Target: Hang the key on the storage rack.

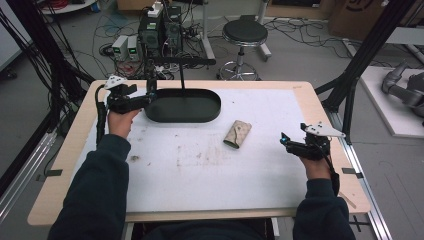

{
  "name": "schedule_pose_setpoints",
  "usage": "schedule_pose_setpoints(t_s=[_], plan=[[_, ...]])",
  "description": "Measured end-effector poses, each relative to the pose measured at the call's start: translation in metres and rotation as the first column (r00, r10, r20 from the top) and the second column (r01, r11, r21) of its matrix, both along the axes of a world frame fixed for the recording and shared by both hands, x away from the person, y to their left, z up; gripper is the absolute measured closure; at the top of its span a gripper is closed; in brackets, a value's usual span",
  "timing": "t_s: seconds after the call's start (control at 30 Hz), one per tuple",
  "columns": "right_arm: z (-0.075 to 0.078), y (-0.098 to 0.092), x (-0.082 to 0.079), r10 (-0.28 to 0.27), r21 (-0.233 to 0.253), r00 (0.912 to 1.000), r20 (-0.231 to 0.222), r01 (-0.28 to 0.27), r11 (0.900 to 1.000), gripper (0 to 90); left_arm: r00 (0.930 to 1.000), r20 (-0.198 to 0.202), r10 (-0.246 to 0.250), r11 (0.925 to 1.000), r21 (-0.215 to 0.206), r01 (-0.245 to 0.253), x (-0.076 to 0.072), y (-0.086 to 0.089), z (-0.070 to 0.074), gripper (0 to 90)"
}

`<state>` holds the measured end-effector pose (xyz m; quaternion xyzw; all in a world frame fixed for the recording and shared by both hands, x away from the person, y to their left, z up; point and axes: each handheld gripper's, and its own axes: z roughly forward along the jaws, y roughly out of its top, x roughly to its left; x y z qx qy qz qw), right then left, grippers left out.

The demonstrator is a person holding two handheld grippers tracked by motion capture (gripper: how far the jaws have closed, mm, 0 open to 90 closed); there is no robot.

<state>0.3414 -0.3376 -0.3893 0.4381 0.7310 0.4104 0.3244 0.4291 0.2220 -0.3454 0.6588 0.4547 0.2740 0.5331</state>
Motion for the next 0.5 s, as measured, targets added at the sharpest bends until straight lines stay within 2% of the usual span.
schedule_pose_setpoints(t_s=[0.07, 0.1, 0.17, 0.27, 0.3, 0.37, 0.43, 0.5], plan=[[0.0, 0.004, 0.001, 0.011, -0.001, 0.9999, -0.004, -0.011, 1.0, 20.4, 0.9993, 0.024, -0.027, 0.9996, 0.007, 0.027, -0.014, 0.0, -0.002, 18.1], [0.0, 0.006, 0.001, 0.013, -0.002, 0.9999, -0.007, -0.013, 1.0, 20.4, 0.9987, 0.041, -0.029, 0.9993, 0.025, 0.028, -0.024, -0.001, -0.006, 18.1], [-0.001, 0.01, 0.003, 0.019, -0.004, 0.9997, -0.014, -0.019, 1.0, 20.4, 0.9988, 0.035, -0.035, 0.999, 0.029, 0.034, -0.037, -0.002, -0.013, 18.1], [-0.001, 0.013, 0.005, 0.024, -0.004, 0.9996, -0.012, -0.024, 1.0, 20.3, 0.9967, 0.041, -0.07, 0.9975, 0.01, 0.07, -0.054, -0.001, -0.027, 18.1], [-0.001, 0.014, 0.005, 0.025, -0.002, 0.9996, -0.015, -0.025, 1.0, 20.4, 0.9962, 0.045, -0.074, 0.9972, 0.016, 0.073, -0.058, 0.0, -0.029, 18.1], [-0.001, 0.016, 0.006, 0.028, -0.002, 0.9995, -0.016, -0.028, 1.0, 20.3, 0.9937, 0.078, -0.081, 0.9967, 0.015, 0.08, -0.065, 0.003, -0.034, 18.1], [-0.001, 0.018, 0.006, 0.025, 0.011, 0.9994, -0.023, -0.025, 1.0, 20.3, 0.9919, 0.096, -0.084, 0.9965, 0.013, 0.083, -0.067, 0.008, -0.035, 18.0], [-0.001, 0.018, 0.007, 0.024, 0.013, 0.9995, -0.022, -0.024, 1.0, 20.3, 0.9933, 0.103, -0.053, 0.9985, 0.018, 0.051, -0.068, 0.013, -0.035, 17.9]])
